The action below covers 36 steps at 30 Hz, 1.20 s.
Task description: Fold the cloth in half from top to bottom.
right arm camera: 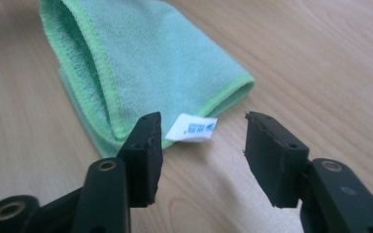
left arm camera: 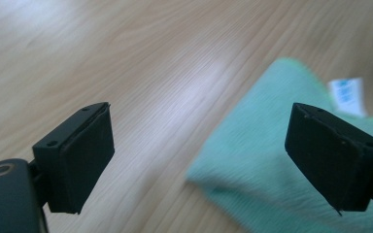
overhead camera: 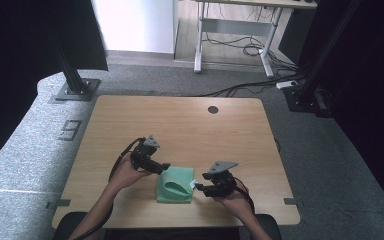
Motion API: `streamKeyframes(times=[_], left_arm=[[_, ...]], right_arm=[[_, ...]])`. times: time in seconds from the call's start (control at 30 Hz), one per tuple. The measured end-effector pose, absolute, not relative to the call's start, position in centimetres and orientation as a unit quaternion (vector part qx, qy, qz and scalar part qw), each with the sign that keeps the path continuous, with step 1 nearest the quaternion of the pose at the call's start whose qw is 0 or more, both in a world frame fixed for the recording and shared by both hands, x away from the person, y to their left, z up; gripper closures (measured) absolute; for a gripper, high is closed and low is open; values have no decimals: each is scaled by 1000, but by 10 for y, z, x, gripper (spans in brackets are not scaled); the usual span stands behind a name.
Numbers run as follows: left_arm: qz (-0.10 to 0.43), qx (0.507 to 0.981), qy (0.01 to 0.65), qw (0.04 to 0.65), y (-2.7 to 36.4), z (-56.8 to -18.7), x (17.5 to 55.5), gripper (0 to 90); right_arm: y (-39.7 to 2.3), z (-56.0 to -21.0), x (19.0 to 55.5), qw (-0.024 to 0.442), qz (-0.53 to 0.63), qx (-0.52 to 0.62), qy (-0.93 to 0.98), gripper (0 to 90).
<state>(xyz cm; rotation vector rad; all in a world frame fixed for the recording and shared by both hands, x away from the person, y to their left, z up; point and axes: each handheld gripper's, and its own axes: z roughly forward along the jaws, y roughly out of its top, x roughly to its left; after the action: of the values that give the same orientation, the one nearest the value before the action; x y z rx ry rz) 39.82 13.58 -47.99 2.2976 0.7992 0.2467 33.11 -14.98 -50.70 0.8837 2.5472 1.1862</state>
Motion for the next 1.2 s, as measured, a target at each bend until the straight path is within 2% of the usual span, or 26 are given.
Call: streamKeyframes(times=[0.17,0.33,0.57,0.83,1.2], left_arm=[[87,900,276,326,121,-488,382,107],[99,901,279,317,131,-500,360,108],[124,902,283,302,139,-524,342,107],[127,897,289,309,142,-530,340,100],[120,886,314,320,161,-532,318,102]], right_arm=[[-138,-510,339,97,396,305,861,395],[-127,-516,342,95,392,308,862,336],[-108,-530,338,83,363,299,878,308],[-114,-536,327,111,344,296,884,253],[-117,-543,327,113,353,315,874,209]])
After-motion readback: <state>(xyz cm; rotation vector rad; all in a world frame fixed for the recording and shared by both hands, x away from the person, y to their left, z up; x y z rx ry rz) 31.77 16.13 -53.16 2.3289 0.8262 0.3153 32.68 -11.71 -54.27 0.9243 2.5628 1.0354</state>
